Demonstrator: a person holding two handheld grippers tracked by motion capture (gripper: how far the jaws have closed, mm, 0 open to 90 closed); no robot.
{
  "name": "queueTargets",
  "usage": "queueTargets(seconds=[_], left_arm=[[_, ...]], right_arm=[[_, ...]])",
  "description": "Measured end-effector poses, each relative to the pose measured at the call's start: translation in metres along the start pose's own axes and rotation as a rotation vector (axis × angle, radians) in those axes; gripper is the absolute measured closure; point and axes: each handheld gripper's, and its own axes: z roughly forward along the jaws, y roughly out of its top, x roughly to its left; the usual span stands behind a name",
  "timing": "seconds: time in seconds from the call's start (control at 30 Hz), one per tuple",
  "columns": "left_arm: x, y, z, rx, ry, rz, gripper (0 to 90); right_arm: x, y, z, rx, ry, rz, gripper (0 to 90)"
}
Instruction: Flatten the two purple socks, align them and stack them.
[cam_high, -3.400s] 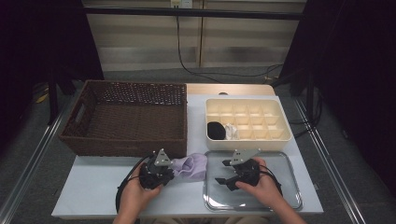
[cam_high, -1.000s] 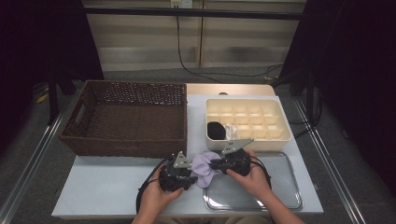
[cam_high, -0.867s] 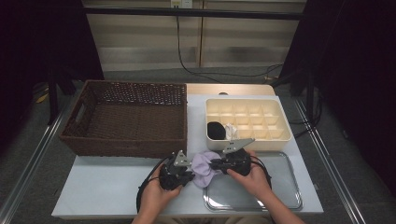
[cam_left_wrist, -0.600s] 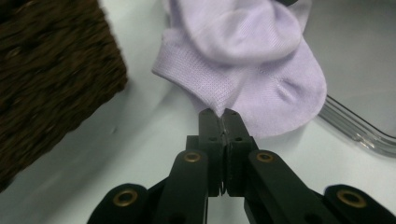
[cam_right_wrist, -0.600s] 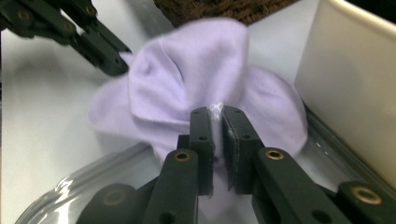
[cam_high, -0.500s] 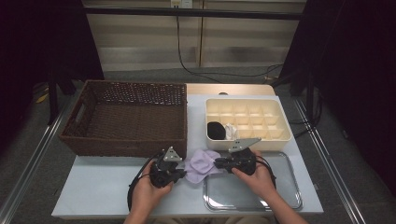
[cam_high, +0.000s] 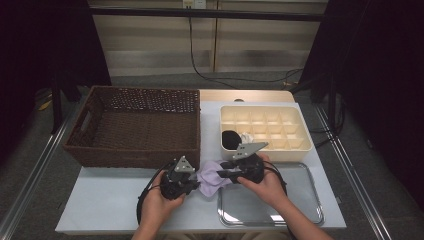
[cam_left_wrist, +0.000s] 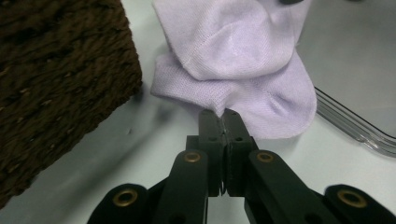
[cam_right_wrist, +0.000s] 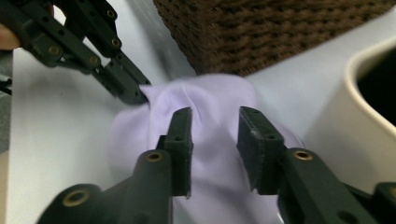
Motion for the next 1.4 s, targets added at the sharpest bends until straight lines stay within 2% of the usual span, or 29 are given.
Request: queueTargets(seconds=[0.03,0.07,0.1,0.13,0.17,0.2,0.27,0.3,0.33,0.37,0.43,0.5,0.57,0.7,0.87,0.9,1.1,1.13,1.2,1.27,1.4], left_arm=[[0.000,0.000,0.000,0.004,0.004,0.002,88.6],[-0.001,0.000,0.001,-0.007,0.002,0.001,88.6],[-0.001,0.000,0.001,-0.007,0.002,0.001,88.6],[-0.001,0.000,0.001,0.007,0.005,0.007,88.6],[-0.001,0.000,0.001,0.007,0.005,0.007,88.6],[0.000,0.000,0.001,0.005,0.005,0.007,88.6],[0.001,-0.001,0.000,0.008,-0.002,-0.001,88.6],[0.001,-0.002,-0.001,0.012,0.000,0.002,88.6],[0.002,-0.002,-0.002,0.004,-0.003,-0.006,88.6],[0.002,-0.002,-0.002,0.004,-0.003,-0.006,88.6],[0.003,-0.004,-0.004,-0.001,0.003,-0.015,88.6],[0.006,-0.006,-0.009,-0.002,0.006,-0.021,88.6],[0.007,-0.007,-0.012,-0.007,0.009,-0.034,88.6],[0.012,-0.012,-0.021,-0.018,-0.033,-0.050,88.5],[0.017,-0.019,-0.028,-0.012,-0.022,-0.061,88.3],[0.018,-0.020,-0.028,-0.003,-0.003,-0.057,88.3],[0.027,-0.026,-0.032,0.027,0.008,-0.065,87.9],[0.030,-0.029,-0.033,0.029,0.021,-0.078,87.8],[0.035,-0.034,-0.036,0.040,0.017,-0.086,87.7],[0.042,-0.039,-0.040,0.049,0.037,-0.104,87.4],[0.046,-0.043,-0.043,0.051,0.041,-0.132,85.3]], right_arm=[[0.001,0.002,0.004,0.005,0.001,-0.008,63.8],[0.001,0.004,0.014,0.032,-0.006,-0.024,64.2],[0.001,0.004,0.014,0.032,-0.006,-0.024,64.2],[0.001,0.003,0.022,0.062,-0.004,-0.025,77.6],[0.001,0.003,0.022,0.062,-0.004,-0.025,77.6],[0.000,0.003,0.023,0.083,0.008,-0.024,82.1],[-0.002,0.000,0.023,0.090,-0.001,-0.019,87.8],[-0.004,-0.001,0.019,0.079,0.005,0.007,88.2],[-0.008,-0.003,0.012,0.045,0.005,0.042,88.4],[-0.008,-0.003,0.012,0.045,0.005,0.042,88.4],[-0.014,-0.005,0.002,0.022,0.007,0.072,88.5],[-0.021,-0.011,-0.013,-0.003,-0.006,0.098,88.4],[-0.023,-0.015,-0.019,-0.010,-0.009,0.117,88.4],[-0.027,-0.025,-0.027,-0.024,0.007,0.153,88.5],[-0.026,-0.041,-0.032,-0.020,0.016,0.187,90.0],[-0.025,-0.044,-0.032,-0.011,0.016,0.185,90.0],[-0.018,-0.042,-0.025,-0.015,0.019,0.166,83.5],[-0.017,-0.041,-0.024,-0.014,0.019,0.161,82.6],[-0.016,-0.039,-0.021,-0.012,0.019,0.152,80.3],[-0.014,-0.037,-0.017,-0.008,0.014,0.144,78.4],[-0.014,-0.039,-0.015,0.003,0.013,0.145,76.5]])
